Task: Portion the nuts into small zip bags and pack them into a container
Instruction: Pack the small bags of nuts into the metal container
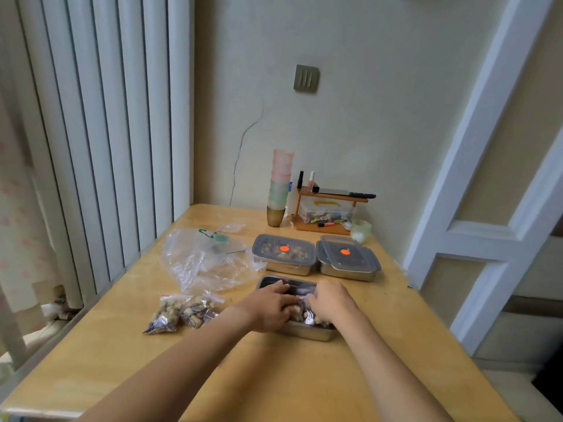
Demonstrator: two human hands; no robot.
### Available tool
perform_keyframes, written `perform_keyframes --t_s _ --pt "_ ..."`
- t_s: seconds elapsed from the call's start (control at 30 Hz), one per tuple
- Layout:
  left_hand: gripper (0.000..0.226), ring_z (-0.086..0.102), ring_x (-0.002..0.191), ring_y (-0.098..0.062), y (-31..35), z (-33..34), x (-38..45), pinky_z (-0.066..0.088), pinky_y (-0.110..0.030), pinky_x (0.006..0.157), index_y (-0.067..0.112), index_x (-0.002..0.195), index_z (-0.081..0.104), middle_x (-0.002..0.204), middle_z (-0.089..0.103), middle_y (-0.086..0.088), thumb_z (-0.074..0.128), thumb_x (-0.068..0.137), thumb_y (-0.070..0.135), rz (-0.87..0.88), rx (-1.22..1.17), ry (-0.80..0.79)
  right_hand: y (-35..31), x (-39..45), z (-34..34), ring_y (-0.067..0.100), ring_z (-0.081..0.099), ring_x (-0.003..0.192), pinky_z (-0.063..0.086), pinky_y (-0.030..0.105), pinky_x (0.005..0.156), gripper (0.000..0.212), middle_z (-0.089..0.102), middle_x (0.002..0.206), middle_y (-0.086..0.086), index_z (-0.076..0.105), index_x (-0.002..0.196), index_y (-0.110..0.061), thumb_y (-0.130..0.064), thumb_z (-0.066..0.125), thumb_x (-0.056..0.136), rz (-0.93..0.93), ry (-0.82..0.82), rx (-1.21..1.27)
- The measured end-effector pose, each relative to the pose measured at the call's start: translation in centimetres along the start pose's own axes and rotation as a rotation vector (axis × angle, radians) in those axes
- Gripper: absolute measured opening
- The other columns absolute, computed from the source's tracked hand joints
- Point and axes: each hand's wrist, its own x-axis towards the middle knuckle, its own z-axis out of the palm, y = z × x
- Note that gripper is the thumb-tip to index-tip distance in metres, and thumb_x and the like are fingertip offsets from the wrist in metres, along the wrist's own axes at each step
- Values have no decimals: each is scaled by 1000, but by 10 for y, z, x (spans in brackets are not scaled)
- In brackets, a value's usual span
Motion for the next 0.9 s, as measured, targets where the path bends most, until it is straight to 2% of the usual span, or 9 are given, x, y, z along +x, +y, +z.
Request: perform_keyframes --t_s 0.07,0.17,0.23,0.3,0.43,0.57,0.7,0.77,0.9 --pt "44 35 145 -20 1 -2 7 31 -33 117 34 145 53 154 43 -4 42 103 30 -25 -11 -5 12 10 3 27 65 79 54 35 67 31 69 82 7 65 74 -8 -24 54 99 95 160 258" --pt "35 60 118 -15 1 -4 17 43 -21 92 30 128 70 126 69 5 53 99 19 -42 -31 50 31 26 0 28 67 76 52 37 64 24 70 75 9 69 80 -5 -16 54 95 367 292 798" --pt "35 63 112 -16 -2 -5 23 48 -26 91 30 126 71 122 72 6 59 96 16 -68 -22 65 44 38 -1 22 61 64 43 31 53 19 69 78 8 68 90 -3 -12 54 98 521 242 1163" --pt "36 62 113 -17 -4 -5 28 51 -31 93 31 127 69 122 71 5 61 95 16 -81 -25 61 54 47 1 18 56 62 36 25 53 14 67 85 12 64 99 0 -10 55 101 577 165 1390" --pt "35 59 115 -18 -5 -1 33 46 -28 88 32 128 66 123 68 4 60 96 19 -51 -7 90 71 72 11 19 56 69 38 25 58 23 69 90 14 60 109 -2 -24 59 104 610 117 1552" --pt "34 53 121 -21 -6 5 33 42 -31 93 33 131 63 127 61 -1 57 99 23 -36 9 141 79 92 21 14 56 64 33 23 54 26 69 86 6 63 98 -8 -33 63 102 634 107 1643" --pt "34 54 120 -24 -8 6 35 41 -32 94 34 131 62 125 59 -4 55 99 24 -35 35 148 77 104 27 6 49 45 23 18 39 20 62 73 1 58 85 -15 -26 63 101 641 159 1647" --pt "34 54 120 -25 -9 7 36 42 -34 96 34 132 61 125 58 -4 54 100 25 -40 51 133 73 104 26 4 46 37 24 17 38 22 61 69 2 57 82 -14 -22 61 102 638 197 1639" --pt "36 51 121 -25 -9 2 34 41 -34 102 30 132 62 126 57 -6 56 97 22 -9 20 113 66 89 16 6 47 35 26 17 35 23 56 68 7 56 83 -10 -14 54 105 546 279 1689"
